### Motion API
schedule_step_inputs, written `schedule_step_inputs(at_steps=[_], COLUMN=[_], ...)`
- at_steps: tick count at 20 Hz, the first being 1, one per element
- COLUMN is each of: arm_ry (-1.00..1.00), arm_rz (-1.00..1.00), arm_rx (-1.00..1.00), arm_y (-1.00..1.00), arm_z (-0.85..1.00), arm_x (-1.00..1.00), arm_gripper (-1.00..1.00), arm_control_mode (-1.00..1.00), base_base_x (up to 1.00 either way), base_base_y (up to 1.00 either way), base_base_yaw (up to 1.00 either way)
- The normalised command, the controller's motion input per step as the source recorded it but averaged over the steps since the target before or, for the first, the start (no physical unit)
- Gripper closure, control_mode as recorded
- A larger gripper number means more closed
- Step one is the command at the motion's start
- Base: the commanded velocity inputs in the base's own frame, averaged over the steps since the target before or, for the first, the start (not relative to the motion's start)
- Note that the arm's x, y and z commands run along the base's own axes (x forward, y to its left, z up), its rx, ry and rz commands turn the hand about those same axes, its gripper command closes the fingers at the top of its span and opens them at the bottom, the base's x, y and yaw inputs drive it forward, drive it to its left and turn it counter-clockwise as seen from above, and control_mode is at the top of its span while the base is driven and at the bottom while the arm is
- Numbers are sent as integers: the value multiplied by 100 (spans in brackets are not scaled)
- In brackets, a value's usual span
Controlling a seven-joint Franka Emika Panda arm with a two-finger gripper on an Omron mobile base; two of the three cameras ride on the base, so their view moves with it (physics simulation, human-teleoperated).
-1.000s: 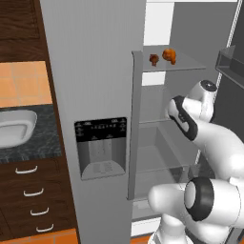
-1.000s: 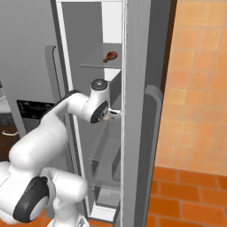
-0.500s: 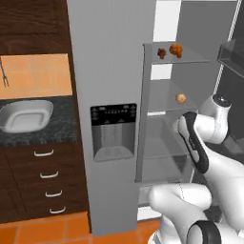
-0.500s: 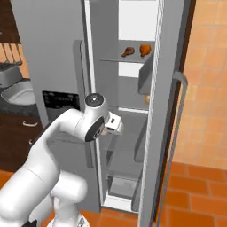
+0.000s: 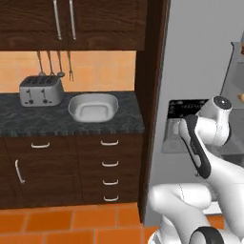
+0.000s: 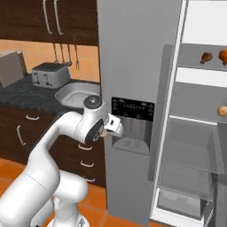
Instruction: Place one squash and one chicken drumstick in each tupperware on the nearby counter, to pack two identical lunches.
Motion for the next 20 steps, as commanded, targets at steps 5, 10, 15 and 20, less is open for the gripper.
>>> schedule_step_inputs(at_steps=[5,10,15,20], arm_ry=[0,0,0,1], arm_rz=[0,0,0,-4], arm_rx=[0,0,0,-2], arm_y=[0,0,0,6], arm_z=[0,0,0,-2], arm_x=[0,0,0,20], arm_gripper=[100,100,100,100], arm_control_mode=[100,100,100,-100], base_base_x=[40,94,100,80], base_base_y=[100,100,49,27], base_base_yaw=[7,-6,-40,-24])
